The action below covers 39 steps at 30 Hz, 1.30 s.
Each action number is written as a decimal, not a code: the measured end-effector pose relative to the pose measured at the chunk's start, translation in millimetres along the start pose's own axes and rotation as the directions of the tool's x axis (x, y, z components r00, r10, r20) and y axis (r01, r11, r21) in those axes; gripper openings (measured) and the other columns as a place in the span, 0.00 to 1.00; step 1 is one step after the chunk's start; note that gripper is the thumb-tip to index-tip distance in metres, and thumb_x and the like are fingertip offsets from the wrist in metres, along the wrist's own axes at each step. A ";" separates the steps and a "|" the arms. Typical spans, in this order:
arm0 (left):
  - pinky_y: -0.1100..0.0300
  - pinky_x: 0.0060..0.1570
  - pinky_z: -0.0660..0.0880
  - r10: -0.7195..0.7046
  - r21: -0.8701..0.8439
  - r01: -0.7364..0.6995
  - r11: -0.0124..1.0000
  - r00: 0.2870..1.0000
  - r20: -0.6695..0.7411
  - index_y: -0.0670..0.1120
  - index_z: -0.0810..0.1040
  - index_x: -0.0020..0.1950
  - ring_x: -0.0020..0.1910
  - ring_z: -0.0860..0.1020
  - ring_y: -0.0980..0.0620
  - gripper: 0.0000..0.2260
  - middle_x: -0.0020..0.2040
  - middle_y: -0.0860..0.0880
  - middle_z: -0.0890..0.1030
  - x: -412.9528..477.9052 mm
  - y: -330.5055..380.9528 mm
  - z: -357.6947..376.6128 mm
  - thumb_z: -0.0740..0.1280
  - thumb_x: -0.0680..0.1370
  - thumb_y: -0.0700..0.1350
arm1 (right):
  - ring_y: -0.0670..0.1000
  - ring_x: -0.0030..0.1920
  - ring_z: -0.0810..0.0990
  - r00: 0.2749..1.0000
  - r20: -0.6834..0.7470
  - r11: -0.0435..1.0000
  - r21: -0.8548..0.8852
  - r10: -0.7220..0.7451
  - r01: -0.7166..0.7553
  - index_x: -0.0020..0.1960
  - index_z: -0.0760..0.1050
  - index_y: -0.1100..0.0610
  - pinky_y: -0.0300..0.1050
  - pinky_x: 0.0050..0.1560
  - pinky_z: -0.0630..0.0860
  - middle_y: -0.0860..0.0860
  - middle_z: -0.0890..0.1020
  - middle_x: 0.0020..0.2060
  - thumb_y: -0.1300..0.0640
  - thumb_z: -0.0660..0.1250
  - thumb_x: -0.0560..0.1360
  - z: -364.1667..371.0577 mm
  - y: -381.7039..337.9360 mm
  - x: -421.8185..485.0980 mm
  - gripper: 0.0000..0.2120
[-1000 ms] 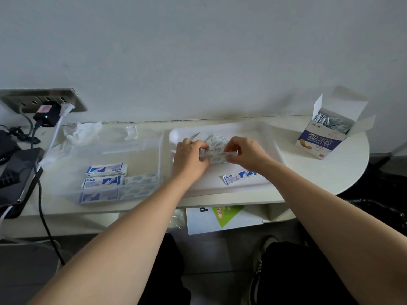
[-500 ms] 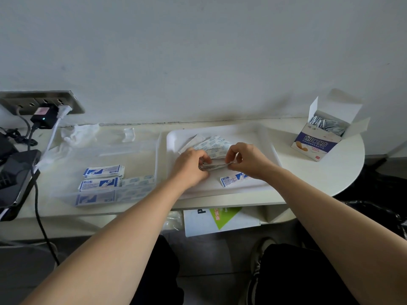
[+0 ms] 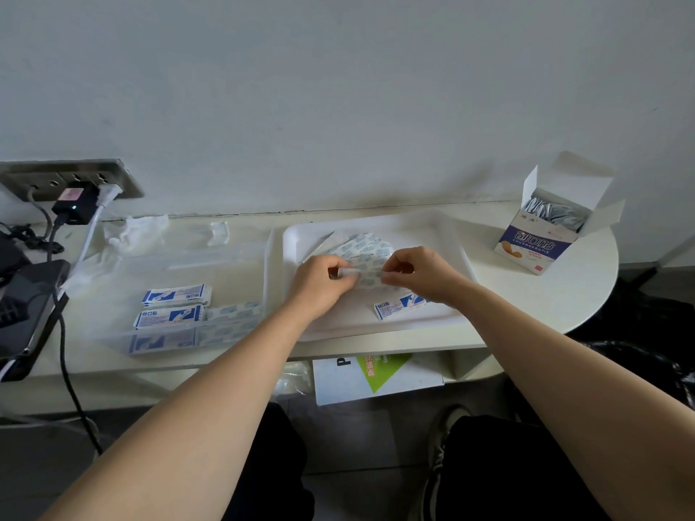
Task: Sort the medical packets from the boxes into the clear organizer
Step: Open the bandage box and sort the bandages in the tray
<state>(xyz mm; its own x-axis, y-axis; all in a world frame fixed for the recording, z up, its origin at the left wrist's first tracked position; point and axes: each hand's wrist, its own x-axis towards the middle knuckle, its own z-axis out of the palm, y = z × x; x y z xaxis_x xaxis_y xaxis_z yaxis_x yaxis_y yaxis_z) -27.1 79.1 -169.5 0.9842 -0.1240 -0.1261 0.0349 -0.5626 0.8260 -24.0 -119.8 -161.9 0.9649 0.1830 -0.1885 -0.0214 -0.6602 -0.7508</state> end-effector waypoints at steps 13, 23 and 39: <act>0.66 0.23 0.68 -0.258 -0.554 0.269 0.788 0.961 0.100 0.42 0.79 0.43 0.22 0.68 0.58 0.07 0.33 0.47 0.79 -7.3 21.7 5.4 0.69 0.77 0.45 | 0.46 0.29 0.65 0.969 0.180 0.867 0.440 0.169 -0.233 0.46 0.76 0.61 0.36 0.31 0.63 0.49 0.79 0.29 0.62 0.64 0.78 -7.5 -9.0 -3.9 0.04; 0.65 0.30 0.74 -0.094 -0.784 0.209 0.585 0.977 0.191 0.43 0.79 0.46 0.28 0.73 0.57 0.03 0.33 0.48 0.81 -10.2 31.4 1.0 0.67 0.76 0.36 | 0.43 0.24 0.59 0.860 0.481 0.447 0.740 0.172 -0.503 0.41 0.66 0.56 0.32 0.24 0.57 0.47 0.72 0.27 0.61 0.57 0.81 -15.6 -14.2 -10.3 0.09; 0.62 0.43 0.71 0.017 -0.068 -0.016 0.998 1.000 0.026 0.48 0.82 0.56 0.43 0.77 0.55 0.12 0.46 0.50 0.81 -6.9 3.6 0.6 0.72 0.73 0.46 | 0.47 0.41 0.71 0.912 -0.262 0.926 -0.295 -0.316 0.237 0.44 0.81 0.53 0.42 0.40 0.68 0.49 0.80 0.39 0.55 0.70 0.74 -0.1 1.2 -6.4 0.02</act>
<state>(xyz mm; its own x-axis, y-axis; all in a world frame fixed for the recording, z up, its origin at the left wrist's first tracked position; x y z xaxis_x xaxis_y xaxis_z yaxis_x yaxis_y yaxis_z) -33.9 77.4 -166.0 0.9798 -0.1551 -0.1260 0.0312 -0.5038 0.8632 -30.2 -121.8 -161.5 0.9551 0.1851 0.2314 0.2857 -0.7827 -0.5530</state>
